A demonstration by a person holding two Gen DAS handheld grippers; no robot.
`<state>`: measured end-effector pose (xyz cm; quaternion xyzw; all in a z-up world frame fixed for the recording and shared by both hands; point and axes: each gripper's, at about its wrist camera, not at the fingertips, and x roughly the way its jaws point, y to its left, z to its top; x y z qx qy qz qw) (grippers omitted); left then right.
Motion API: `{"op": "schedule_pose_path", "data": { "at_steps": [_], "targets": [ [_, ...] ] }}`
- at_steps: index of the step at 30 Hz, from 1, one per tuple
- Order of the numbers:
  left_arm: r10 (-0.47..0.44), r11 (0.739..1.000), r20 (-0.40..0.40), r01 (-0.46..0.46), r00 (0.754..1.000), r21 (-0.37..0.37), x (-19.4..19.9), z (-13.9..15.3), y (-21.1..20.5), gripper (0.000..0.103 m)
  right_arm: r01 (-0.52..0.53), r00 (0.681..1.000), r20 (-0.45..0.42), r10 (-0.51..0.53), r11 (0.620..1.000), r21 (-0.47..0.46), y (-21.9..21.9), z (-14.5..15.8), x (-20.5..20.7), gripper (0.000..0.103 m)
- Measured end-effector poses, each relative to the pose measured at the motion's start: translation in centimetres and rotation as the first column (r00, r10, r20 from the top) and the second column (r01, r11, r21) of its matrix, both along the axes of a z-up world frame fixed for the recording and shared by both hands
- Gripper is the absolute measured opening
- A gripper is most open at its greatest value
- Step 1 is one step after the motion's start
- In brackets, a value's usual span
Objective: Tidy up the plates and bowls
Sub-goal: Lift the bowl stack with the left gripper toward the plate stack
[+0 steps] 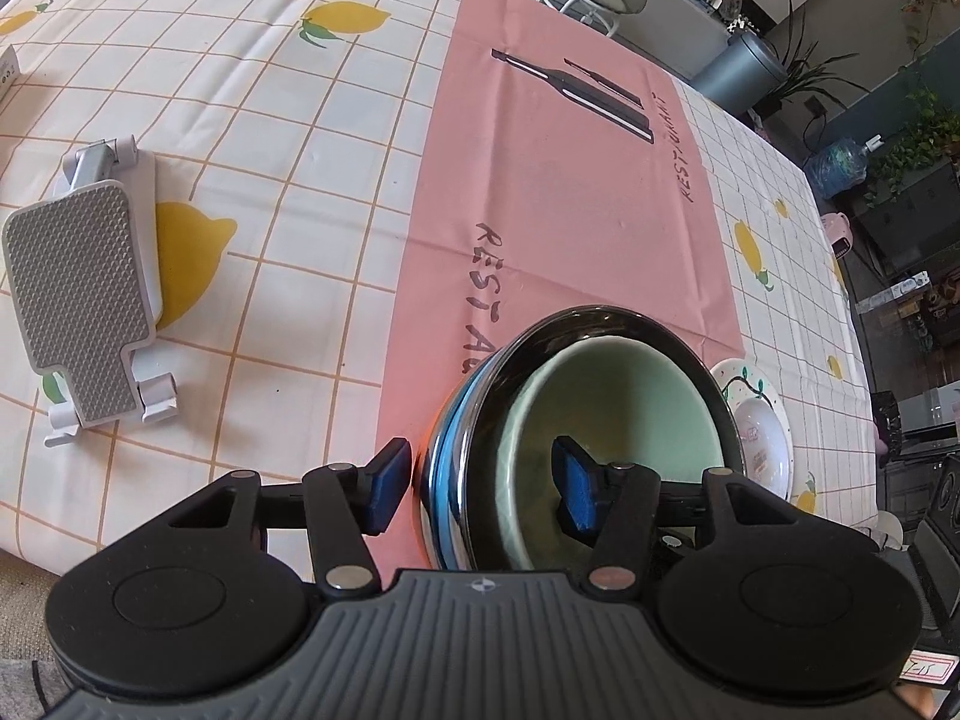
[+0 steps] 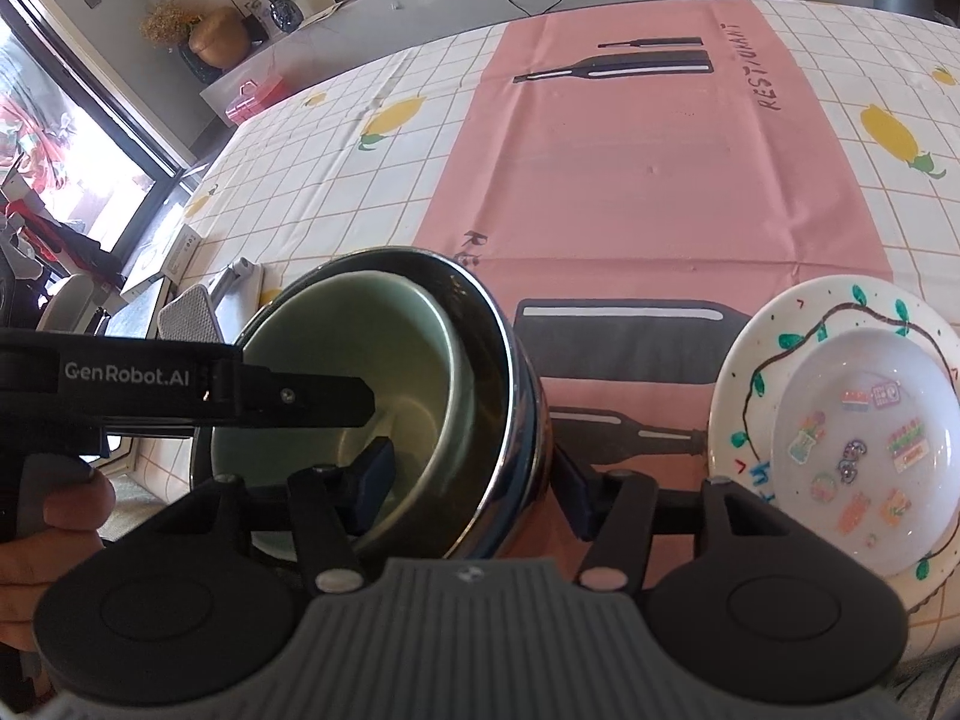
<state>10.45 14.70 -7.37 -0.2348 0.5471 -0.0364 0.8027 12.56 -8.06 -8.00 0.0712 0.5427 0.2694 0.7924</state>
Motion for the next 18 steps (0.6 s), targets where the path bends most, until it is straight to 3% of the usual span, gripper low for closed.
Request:
{"op": "schedule_pose_path", "data": {
  "at_steps": [3,7,11,14,18],
  "targets": [
    [0.000,1.000,-0.013,0.000,1.000,0.022,0.0,-0.5,-0.1,0.067,0.021,0.999,-0.041,-0.021,1.000,0.008,-0.3,-0.6,0.4,0.072],
    [0.014,0.999,-0.029,-0.015,0.999,-0.031,-0.1,-1.0,0.2,0.068,0.024,0.998,-0.057,-0.022,0.999,0.029,-0.4,-0.9,0.4,0.072],
    [0.047,0.995,-0.032,-0.050,0.998,-0.084,-0.2,-1.9,0.5,0.080,0.024,0.992,-0.128,-0.011,0.994,0.103,-0.5,-1.8,0.6,0.072],
    [0.062,0.989,-0.039,-0.067,0.997,-0.132,-0.2,-2.8,0.7,0.088,0.086,0.976,-0.211,-0.050,0.983,0.165,-1.2,-2.8,0.8,0.072],
    [0.090,0.974,-0.065,-0.101,0.994,-0.203,-0.2,-3.6,0.9,0.088,0.170,0.953,-0.285,-0.104,0.961,0.219,-2.2,-3.7,1.3,0.069]
  ]
}}
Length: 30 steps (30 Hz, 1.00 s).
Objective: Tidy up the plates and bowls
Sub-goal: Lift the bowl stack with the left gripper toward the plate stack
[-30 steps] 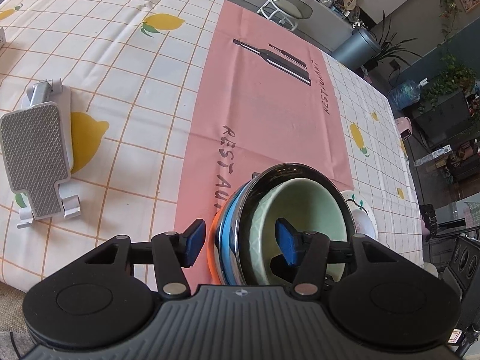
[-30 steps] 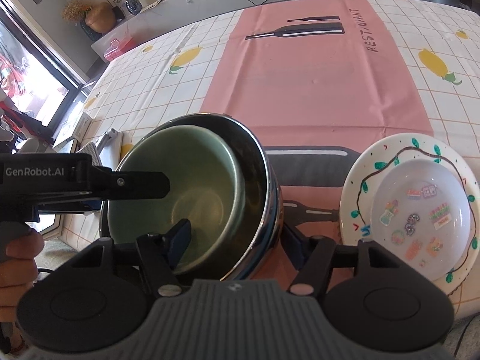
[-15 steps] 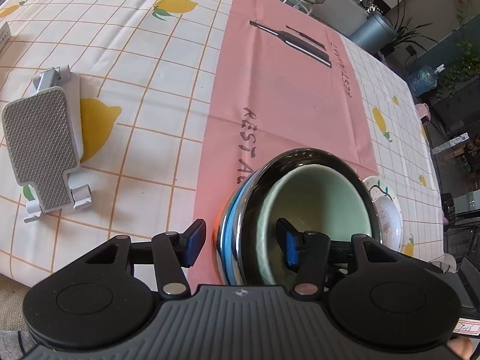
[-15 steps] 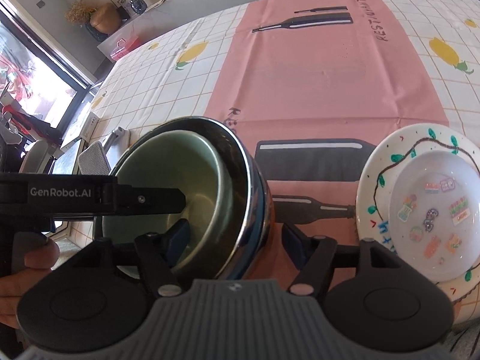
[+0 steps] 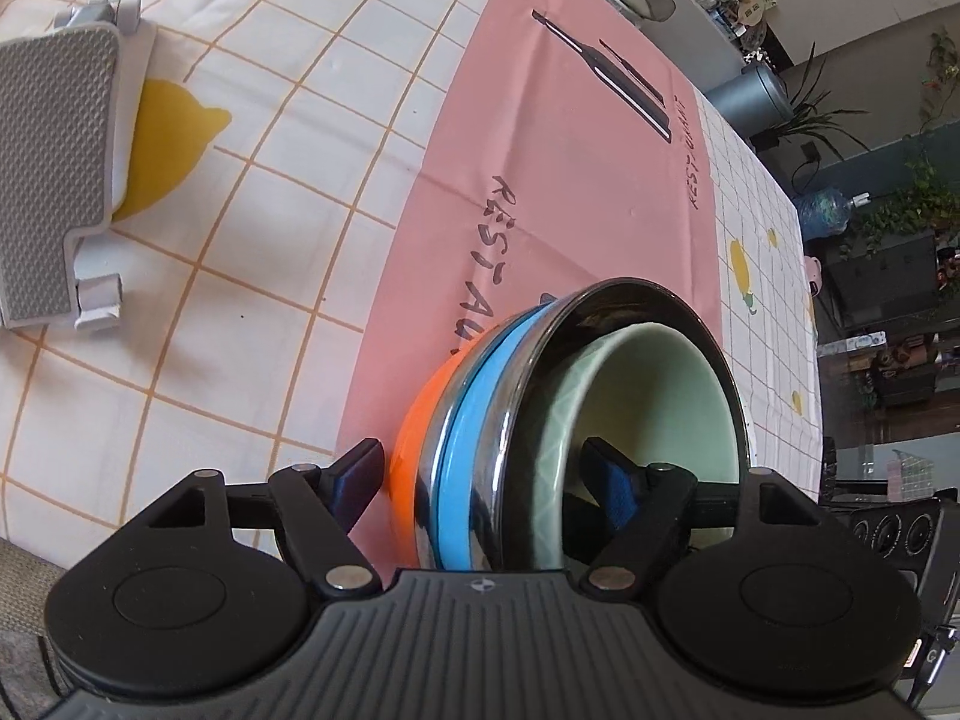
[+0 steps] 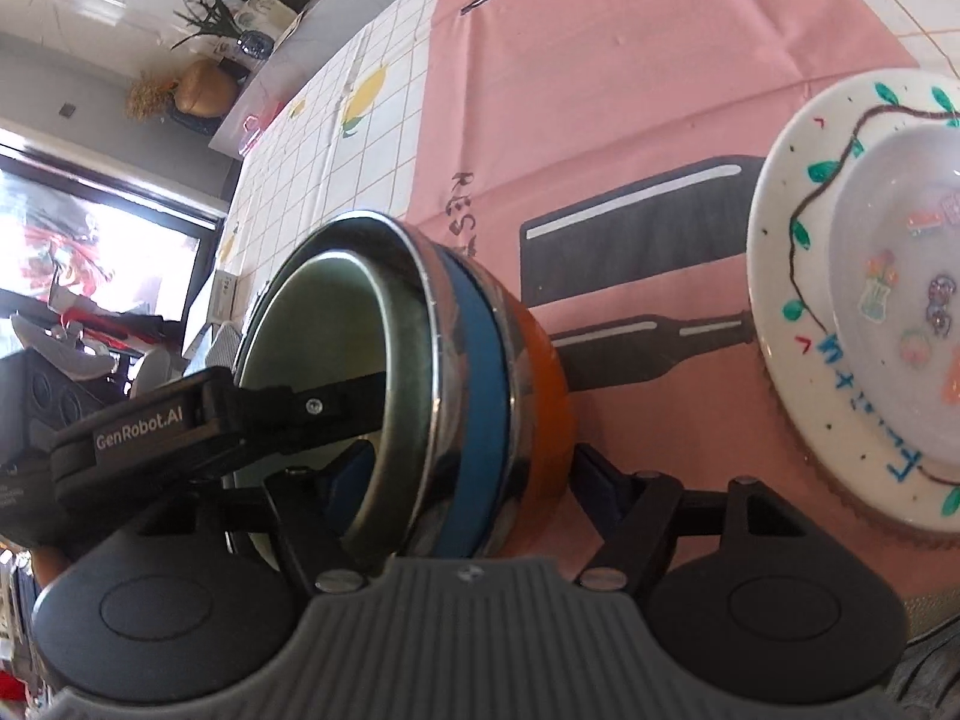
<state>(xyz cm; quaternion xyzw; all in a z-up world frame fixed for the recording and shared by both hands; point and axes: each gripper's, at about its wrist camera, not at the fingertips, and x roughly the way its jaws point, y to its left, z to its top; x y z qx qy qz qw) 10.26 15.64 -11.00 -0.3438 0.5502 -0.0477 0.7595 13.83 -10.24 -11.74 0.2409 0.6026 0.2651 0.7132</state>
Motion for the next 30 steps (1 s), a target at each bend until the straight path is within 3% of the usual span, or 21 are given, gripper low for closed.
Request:
{"op": "schedule_pose_path", "data": {
  "at_steps": [11,25,30],
  "targets": [
    [0.003,1.000,0.021,-0.003,1.000,-0.008,-0.1,-0.2,-0.8,0.092,-0.029,0.995,0.099,0.033,0.999,-0.042,1.6,0.8,-0.8,0.075],
    [-0.028,0.999,0.014,0.028,0.999,0.024,-0.1,0.4,-1.5,0.086,-0.033,0.997,0.064,0.034,0.999,-0.021,0.6,0.5,-0.5,0.070],
    [-0.027,0.999,0.055,0.025,0.998,0.033,-0.4,1.4,-1.8,0.086,-0.026,0.995,0.094,0.027,1.000,-0.018,0.3,1.2,-0.9,0.070]
  ]
}}
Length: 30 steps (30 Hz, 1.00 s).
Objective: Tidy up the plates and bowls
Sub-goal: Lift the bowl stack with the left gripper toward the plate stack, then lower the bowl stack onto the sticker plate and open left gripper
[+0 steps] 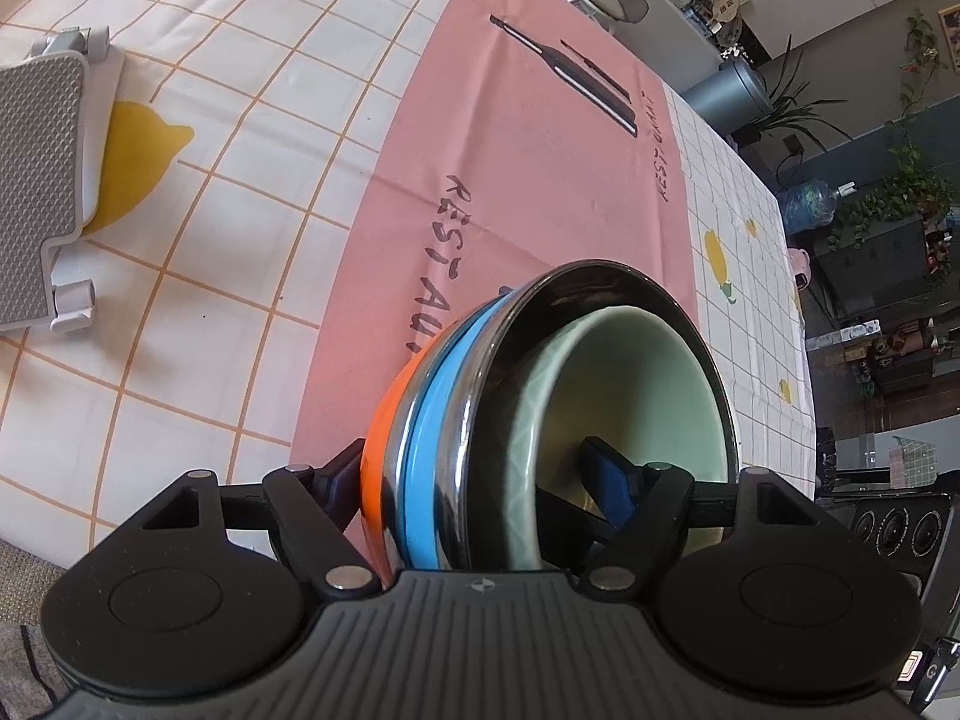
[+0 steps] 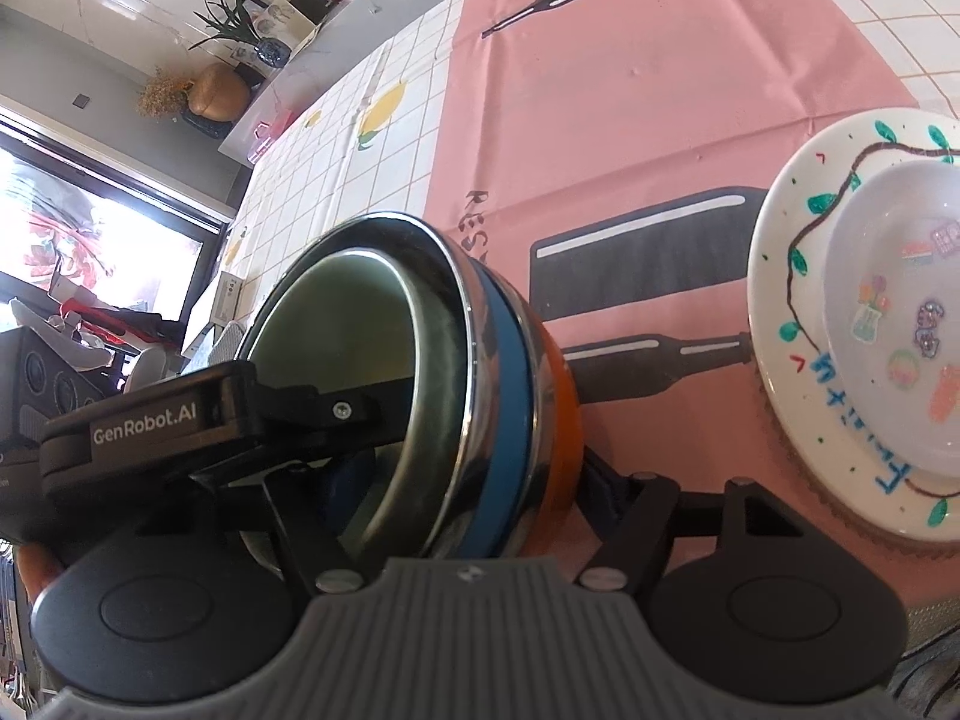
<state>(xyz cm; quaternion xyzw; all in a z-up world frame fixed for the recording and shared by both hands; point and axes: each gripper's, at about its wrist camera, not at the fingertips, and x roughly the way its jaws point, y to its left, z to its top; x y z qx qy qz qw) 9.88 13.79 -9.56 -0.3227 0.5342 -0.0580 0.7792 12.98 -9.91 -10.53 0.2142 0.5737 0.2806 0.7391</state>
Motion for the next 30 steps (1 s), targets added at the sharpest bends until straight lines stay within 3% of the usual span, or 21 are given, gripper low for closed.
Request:
{"op": "schedule_pose_path", "data": {
  "at_steps": [16,30],
  "targets": [
    [-0.022,1.000,0.087,0.021,0.996,0.008,-0.5,3.4,-2.6,0.086,0.019,0.997,0.071,-0.020,1.000,0.011,-2.5,3.5,-1.1,0.069],
    [-0.169,0.986,0.140,0.167,0.976,0.024,2.6,6.2,-9.7,0.086,0.139,0.981,0.135,-0.141,0.990,0.024,-9.4,6.7,-1.0,0.069]
  ]
}}
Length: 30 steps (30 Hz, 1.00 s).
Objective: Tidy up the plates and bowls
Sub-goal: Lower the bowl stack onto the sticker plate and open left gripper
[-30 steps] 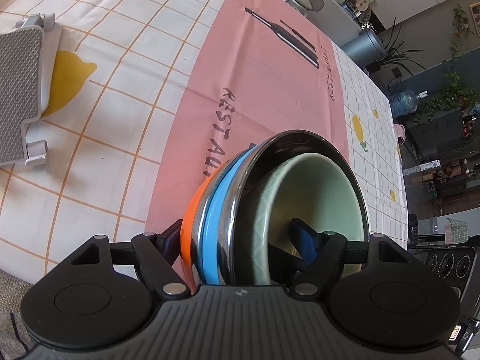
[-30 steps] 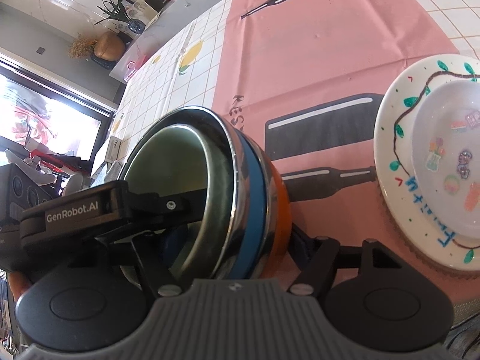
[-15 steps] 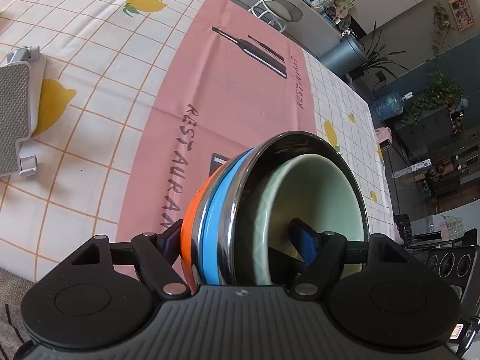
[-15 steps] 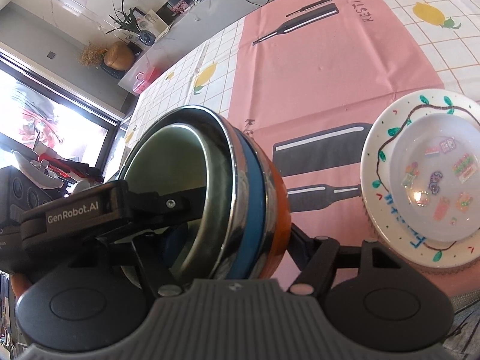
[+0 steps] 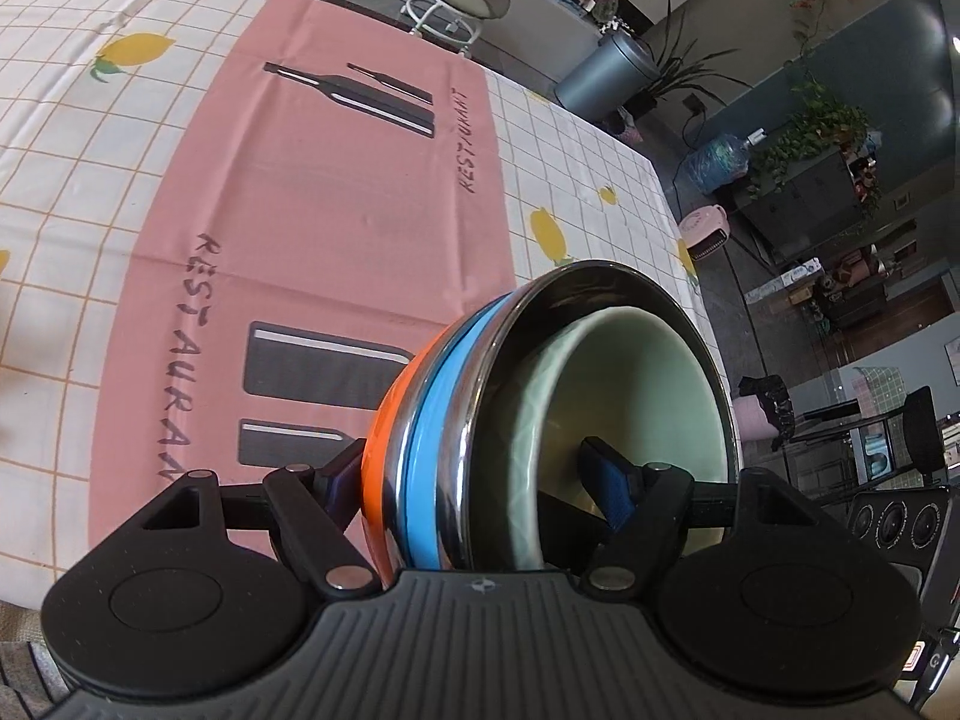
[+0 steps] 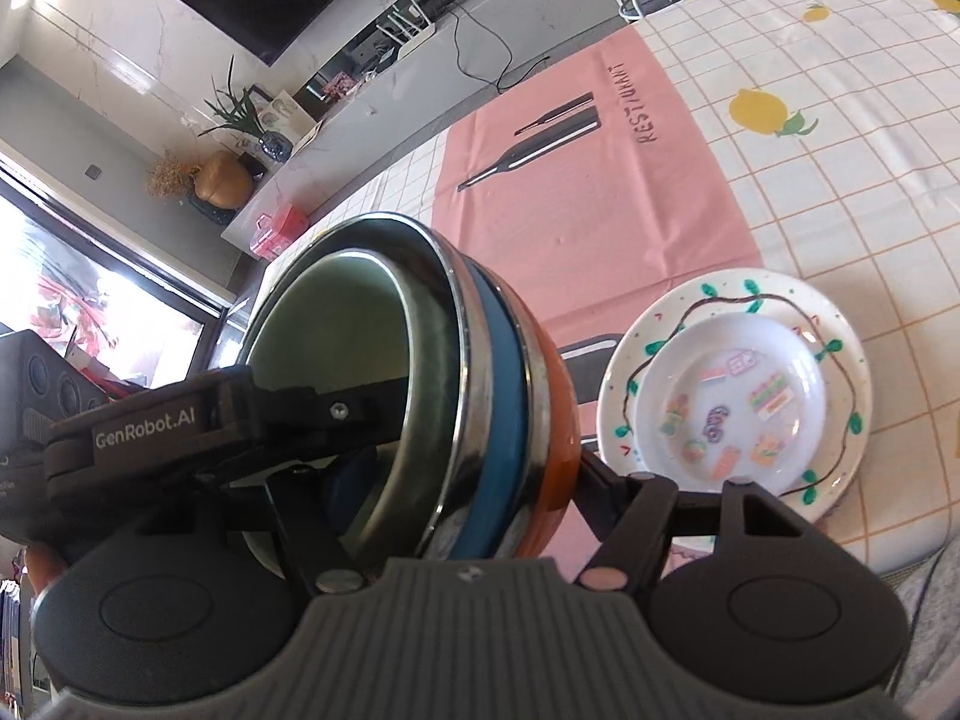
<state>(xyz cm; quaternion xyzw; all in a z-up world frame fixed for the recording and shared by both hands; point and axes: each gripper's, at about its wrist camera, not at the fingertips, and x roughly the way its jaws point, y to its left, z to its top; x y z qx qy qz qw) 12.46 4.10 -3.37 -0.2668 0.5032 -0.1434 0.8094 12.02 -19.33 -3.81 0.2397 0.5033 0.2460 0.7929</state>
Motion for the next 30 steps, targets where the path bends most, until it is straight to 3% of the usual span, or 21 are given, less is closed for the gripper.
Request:
{"op": "schedule_pose_path", "data": {
  "at_steps": [7,17,26,30],
  "targets": [
    [-0.056,0.998,-0.011,0.056,0.998,-0.004,1.8,-0.5,-3.4,0.086,0.075,0.997,0.004,-0.075,0.997,-0.004,-3.7,0.1,0.0,0.068],
    [-0.100,0.995,-0.053,0.100,0.994,0.000,4.2,-2.9,-6.3,0.086,0.132,0.990,-0.050,-0.132,0.991,0.004,-6.8,-2.1,1.3,0.068],
    [-0.115,0.993,-0.099,0.113,0.988,-0.030,5.2,-5.9,-6.7,0.086,0.148,0.983,-0.109,-0.150,0.989,-0.023,-7.7,-4.7,2.1,0.068],
    [-0.122,0.992,-0.076,0.119,0.990,-0.044,5.1,-6.0,-6.4,0.086,0.147,0.983,-0.105,-0.150,0.989,-0.036,-7.7,-4.9,2.3,0.067]
  ]
}}
